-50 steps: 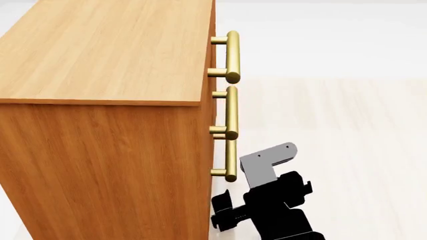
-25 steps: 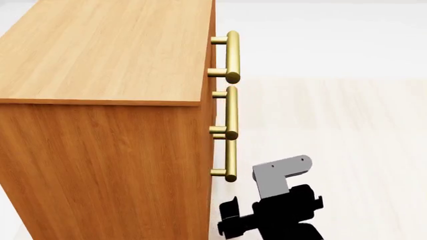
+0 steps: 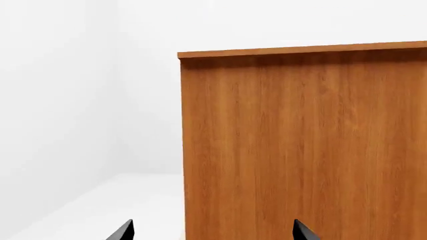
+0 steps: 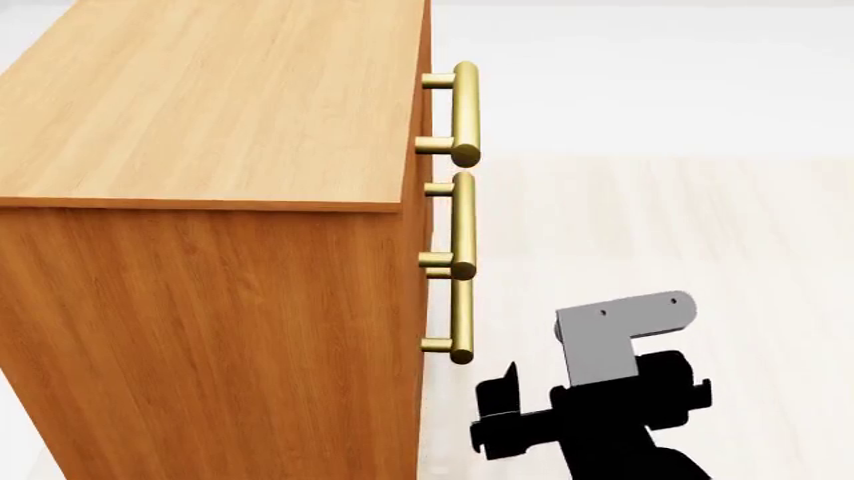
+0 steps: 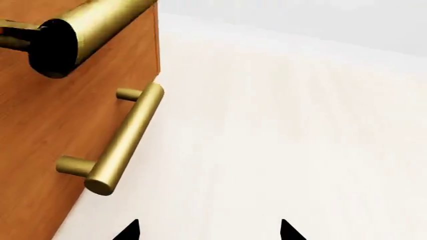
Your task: Put the bowl in the bottom drawer of the cabinet and close it.
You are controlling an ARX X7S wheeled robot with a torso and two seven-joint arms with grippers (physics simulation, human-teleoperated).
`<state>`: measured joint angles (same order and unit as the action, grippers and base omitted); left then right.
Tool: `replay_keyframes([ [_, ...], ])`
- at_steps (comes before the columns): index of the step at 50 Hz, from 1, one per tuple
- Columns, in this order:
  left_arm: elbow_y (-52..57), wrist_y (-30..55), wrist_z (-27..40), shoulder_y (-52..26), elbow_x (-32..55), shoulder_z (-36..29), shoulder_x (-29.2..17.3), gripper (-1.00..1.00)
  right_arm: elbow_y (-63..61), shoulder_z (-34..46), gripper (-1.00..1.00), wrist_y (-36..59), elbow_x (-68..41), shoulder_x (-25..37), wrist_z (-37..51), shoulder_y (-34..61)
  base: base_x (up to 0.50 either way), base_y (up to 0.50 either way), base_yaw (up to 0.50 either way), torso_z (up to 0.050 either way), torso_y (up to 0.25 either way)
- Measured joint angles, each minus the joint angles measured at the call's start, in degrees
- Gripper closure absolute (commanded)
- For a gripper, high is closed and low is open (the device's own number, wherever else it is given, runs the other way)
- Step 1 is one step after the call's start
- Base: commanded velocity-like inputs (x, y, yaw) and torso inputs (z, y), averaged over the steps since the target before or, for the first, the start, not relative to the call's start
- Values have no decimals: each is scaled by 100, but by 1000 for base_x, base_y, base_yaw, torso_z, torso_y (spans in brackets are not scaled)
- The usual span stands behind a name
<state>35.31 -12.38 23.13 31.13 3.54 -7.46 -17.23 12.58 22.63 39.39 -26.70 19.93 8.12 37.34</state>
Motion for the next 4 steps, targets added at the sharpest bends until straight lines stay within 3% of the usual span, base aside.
replay_keyframes([
  [4,222,99,20,50,-35,19,-51,-100,-590,-119,-100,344,-146,150,193,-75,0,0,0,0,0],
])
